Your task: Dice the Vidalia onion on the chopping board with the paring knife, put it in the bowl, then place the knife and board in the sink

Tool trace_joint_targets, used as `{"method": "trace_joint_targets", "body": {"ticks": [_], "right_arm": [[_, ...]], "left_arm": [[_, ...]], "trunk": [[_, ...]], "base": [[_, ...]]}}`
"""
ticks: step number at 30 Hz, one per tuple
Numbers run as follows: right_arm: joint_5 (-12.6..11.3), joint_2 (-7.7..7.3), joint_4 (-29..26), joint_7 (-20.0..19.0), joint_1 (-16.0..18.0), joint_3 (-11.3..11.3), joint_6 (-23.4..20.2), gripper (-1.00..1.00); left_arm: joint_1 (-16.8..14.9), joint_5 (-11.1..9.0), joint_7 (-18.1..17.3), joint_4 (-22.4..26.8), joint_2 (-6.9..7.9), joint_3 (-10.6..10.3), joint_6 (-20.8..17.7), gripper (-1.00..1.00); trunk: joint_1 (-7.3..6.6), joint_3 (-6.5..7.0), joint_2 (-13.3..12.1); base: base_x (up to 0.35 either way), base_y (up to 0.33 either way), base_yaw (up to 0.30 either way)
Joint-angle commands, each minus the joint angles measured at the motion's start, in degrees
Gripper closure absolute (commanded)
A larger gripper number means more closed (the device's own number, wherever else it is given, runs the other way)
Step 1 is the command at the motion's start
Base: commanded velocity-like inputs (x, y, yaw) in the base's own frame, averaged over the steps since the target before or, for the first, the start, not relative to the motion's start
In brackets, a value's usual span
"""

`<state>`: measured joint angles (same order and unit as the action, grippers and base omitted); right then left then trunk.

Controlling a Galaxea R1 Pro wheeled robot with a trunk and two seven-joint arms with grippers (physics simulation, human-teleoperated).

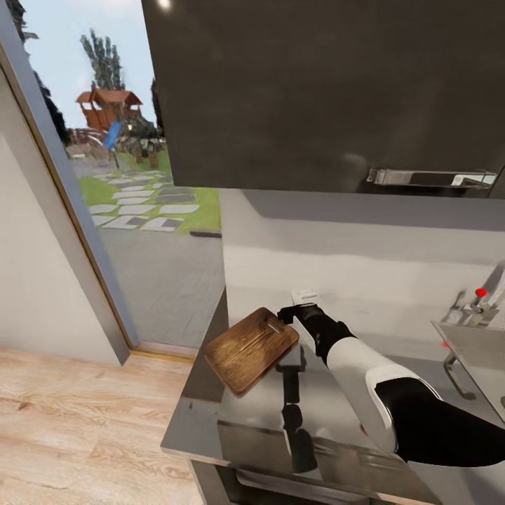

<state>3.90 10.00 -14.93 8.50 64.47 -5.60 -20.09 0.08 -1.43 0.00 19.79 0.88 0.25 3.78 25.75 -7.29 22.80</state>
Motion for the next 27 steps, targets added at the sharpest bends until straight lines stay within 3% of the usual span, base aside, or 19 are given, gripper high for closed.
{"method": "trace_joint_targets", "body": {"ticks": [1,27], "right_arm": [[0.40,0.00,-0.09,0.11,0.03,-0.29,-0.48,-1.00],[0.40,0.00,-0.02,0.11,-0.03,-0.24,-0.48,-1.00]], "left_arm": [[0.01,-0.15,0.00,0.07,0.00,0.02,0.09,-1.00],[0.01,-0.24,0.00,0.01,0.00,0.02,0.09,-1.00]], "trunk": [[0.03,-0.17,0.12],[0.03,-2.10,0.12]], "base": [[0.000,0.000,0.000],[0.000,0.000,0.000]]}}
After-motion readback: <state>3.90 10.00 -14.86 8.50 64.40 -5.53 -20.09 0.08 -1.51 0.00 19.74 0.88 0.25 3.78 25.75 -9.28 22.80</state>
